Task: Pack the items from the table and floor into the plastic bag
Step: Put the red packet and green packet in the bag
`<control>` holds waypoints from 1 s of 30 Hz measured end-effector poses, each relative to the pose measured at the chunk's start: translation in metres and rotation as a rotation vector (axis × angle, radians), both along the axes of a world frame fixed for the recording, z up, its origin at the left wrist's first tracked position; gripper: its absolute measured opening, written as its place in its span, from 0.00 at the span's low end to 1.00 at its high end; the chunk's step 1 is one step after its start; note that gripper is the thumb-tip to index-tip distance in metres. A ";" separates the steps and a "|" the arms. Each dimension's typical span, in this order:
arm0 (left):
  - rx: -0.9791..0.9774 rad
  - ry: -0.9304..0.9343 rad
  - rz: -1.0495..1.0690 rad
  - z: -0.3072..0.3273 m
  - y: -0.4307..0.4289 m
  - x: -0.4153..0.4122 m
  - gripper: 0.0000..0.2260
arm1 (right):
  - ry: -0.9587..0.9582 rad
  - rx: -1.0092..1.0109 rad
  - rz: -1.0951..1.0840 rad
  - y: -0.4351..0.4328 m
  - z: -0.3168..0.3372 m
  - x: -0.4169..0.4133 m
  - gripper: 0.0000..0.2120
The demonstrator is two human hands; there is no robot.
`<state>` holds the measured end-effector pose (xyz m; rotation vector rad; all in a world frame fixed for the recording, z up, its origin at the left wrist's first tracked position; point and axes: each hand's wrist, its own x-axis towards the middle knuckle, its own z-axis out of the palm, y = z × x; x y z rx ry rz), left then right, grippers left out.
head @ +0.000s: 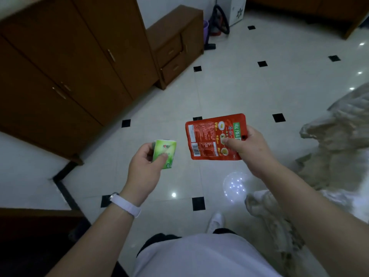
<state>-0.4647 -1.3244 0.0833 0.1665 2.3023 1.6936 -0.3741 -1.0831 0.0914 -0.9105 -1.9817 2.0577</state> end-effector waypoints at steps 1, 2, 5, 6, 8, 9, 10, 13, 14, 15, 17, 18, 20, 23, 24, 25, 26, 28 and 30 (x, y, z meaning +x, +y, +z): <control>0.002 -0.002 0.003 0.000 0.002 -0.011 0.09 | 0.006 -0.001 -0.009 0.002 0.002 -0.011 0.11; 0.005 -0.005 0.005 0.000 0.004 -0.023 0.09 | 0.006 0.000 -0.015 0.004 0.003 -0.022 0.11; 0.019 -0.027 -0.009 -0.005 0.012 -0.061 0.08 | -0.013 0.017 -0.028 0.010 0.005 -0.053 0.11; 0.025 -0.032 -0.021 -0.008 0.015 -0.075 0.08 | -0.022 0.019 -0.045 0.012 0.002 -0.063 0.11; 0.038 -0.052 -0.048 -0.014 0.023 -0.107 0.08 | -0.046 0.017 -0.098 0.016 -0.003 -0.085 0.11; 0.045 -0.061 -0.068 -0.017 0.029 -0.123 0.08 | -0.062 0.021 -0.126 0.017 -0.005 -0.096 0.11; 0.052 -0.066 -0.095 -0.020 0.034 -0.140 0.08 | -0.082 0.032 -0.154 0.018 -0.007 -0.106 0.11; 0.080 -0.097 -0.155 -0.029 0.051 -0.193 0.09 | -0.121 0.079 -0.243 0.022 -0.009 -0.134 0.10; 0.096 -0.102 -0.172 -0.029 0.058 -0.214 0.09 | -0.120 0.099 -0.284 0.023 -0.005 -0.145 0.10; 0.108 -0.092 -0.195 -0.028 0.067 -0.235 0.10 | -0.111 0.114 -0.327 0.025 0.000 -0.155 0.10; 0.112 -0.067 -0.238 -0.027 0.086 -0.276 0.10 | -0.097 0.141 -0.379 0.031 0.008 -0.173 0.09; 0.102 -0.054 -0.266 -0.026 0.096 -0.290 0.10 | -0.103 0.146 -0.399 0.034 0.012 -0.179 0.09; 0.111 -0.050 -0.325 -0.021 0.122 -0.309 0.10 | -0.092 0.144 -0.474 0.043 0.018 -0.186 0.09; 0.130 -0.060 -0.434 -0.021 0.161 -0.325 0.09 | -0.100 0.165 -0.534 0.061 0.023 -0.195 0.09; 0.131 -0.065 -0.465 -0.022 0.176 -0.328 0.09 | -0.108 0.172 -0.552 0.069 0.023 -0.197 0.09; 0.123 -0.072 -0.491 -0.024 0.192 -0.330 0.08 | -0.111 0.170 -0.579 0.079 0.021 -0.199 0.09; 0.111 -0.081 -0.515 -0.027 0.209 -0.331 0.08 | -0.110 0.164 -0.606 0.090 0.020 -0.200 0.09; 0.082 -0.098 -0.567 -0.031 0.242 -0.333 0.08 | -0.102 0.138 -0.639 0.113 0.013 -0.202 0.10; 0.051 -0.104 -0.610 -0.036 0.277 -0.336 0.08 | -0.102 0.112 -0.663 0.141 0.003 -0.203 0.10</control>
